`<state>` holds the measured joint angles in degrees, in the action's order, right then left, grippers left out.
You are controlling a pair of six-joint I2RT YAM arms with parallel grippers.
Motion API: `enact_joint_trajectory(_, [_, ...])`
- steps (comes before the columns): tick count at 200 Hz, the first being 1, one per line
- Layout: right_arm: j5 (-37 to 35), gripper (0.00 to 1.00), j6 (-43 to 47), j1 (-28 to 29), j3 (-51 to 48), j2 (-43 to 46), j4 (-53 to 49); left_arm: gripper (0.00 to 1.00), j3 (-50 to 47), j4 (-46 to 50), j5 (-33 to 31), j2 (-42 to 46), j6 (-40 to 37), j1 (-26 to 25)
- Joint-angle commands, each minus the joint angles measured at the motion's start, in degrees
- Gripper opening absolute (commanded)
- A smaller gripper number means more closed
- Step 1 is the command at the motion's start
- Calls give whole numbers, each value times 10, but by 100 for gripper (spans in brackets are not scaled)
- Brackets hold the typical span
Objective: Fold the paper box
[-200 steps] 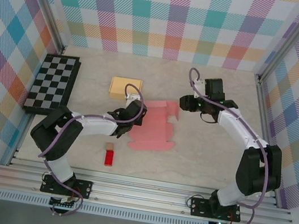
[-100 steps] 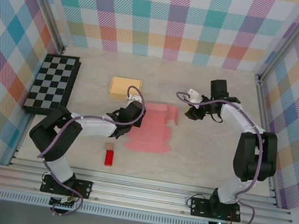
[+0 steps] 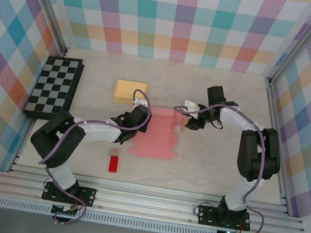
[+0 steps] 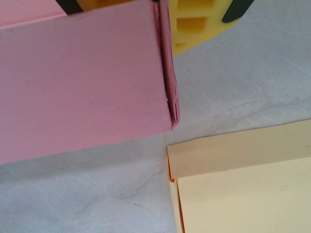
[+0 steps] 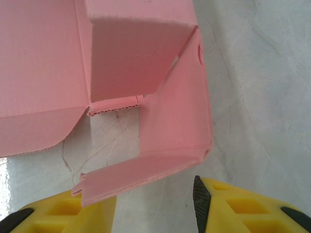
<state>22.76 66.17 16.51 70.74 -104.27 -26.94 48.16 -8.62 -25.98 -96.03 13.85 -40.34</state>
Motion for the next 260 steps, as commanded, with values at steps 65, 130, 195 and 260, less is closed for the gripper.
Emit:
enact_joint_trajectory(65, [45, 48, -17, 29, 39, -22, -12, 0, 8, 27, 26, -9, -8, -6])
enact_joint_trajectory(130, [47, 47, -37, 45, 22, -7, -13, 0, 13, 34, 10, -10, -1, -5])
enact_joint_trajectory(195, [4, 46, -163, 72, 1, 5, 51, 0, 19, 47, 2, -14, 29, -6])
enact_joint_trajectory(260, [-108, 42, -370, 107, -2, -1, 123, 0, 35, 76, 6, -9, 89, -5])
